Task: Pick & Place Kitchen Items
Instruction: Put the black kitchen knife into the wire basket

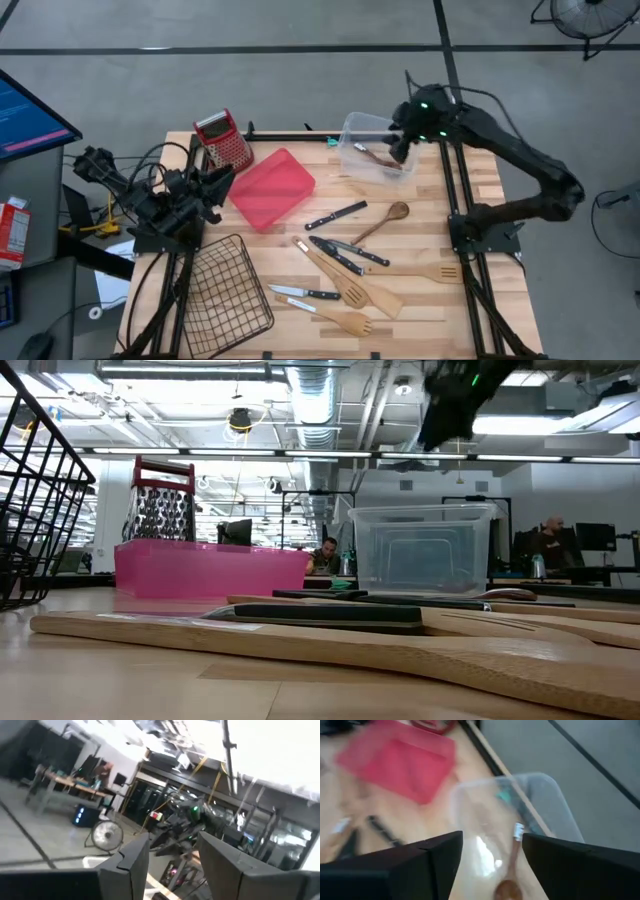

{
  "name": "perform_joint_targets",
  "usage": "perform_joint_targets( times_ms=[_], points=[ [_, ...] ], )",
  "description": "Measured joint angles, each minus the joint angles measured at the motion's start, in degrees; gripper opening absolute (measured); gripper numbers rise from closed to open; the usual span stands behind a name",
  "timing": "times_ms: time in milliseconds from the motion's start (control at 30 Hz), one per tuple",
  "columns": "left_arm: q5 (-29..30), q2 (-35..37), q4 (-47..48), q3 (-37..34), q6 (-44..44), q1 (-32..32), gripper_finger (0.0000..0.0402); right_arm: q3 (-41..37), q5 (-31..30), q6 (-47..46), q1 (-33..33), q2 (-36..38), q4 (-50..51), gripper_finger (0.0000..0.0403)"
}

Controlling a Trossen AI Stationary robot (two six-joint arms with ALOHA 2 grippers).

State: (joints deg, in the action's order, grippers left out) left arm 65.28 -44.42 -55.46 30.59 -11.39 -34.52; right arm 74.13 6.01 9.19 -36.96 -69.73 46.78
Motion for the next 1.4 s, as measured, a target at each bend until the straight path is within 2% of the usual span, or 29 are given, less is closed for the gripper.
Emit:
perform_joint_targets(
  times_ms=[300, 533, 667, 833, 1000, 1233, 1400],
  points=[
    [-2.38, -10.94, 25.57, 16.43, -1.2, 1.17, 0.0154, 1.57, 0.14, -7.66, 10.77, 13.07, 7.05, 0.0205],
    [-15.37, -18.45, 33.98, 19.45, 11.9, 6.94, 0.0204, 1.57, 0.12, -9.26, 17.17, 16.73, 7.83, 0.0201],
    [-25.48, -23.67, 37.26, 19.43, 19.21, 10.05, 0.023, 1.57, 0.12, -9.28, 19.82, 17.0, 9.75, 0.0204],
    [-39.83, -30.23, 40.92, 19.74, 29.16, 13.35, 0.0235, 1.57, 0.12, -9.29, 22.1, 16.88, 11.9, 0.0207],
    [-50.53, -36.45, 53.64, 24.52, 32.71, 14.76, 0.0227, 1.57, 0.12, -10.53, 23.23, 16.87, 12.52, 0.0204],
    [-58.35, -45.06, 63.47, 29.61, 32.71, 14.49, 0.0236, 1.57, -0.23, -13.78, 23.4, 16.87, 12.55, 0.0199],
    [-59.26, -49.35, 63.71, 29.9, 32.8, 12.94, 0.025, 1.57, -2.78, -14.2, 23.4, 16.16, 12.59, 0.0209]
  ],
)
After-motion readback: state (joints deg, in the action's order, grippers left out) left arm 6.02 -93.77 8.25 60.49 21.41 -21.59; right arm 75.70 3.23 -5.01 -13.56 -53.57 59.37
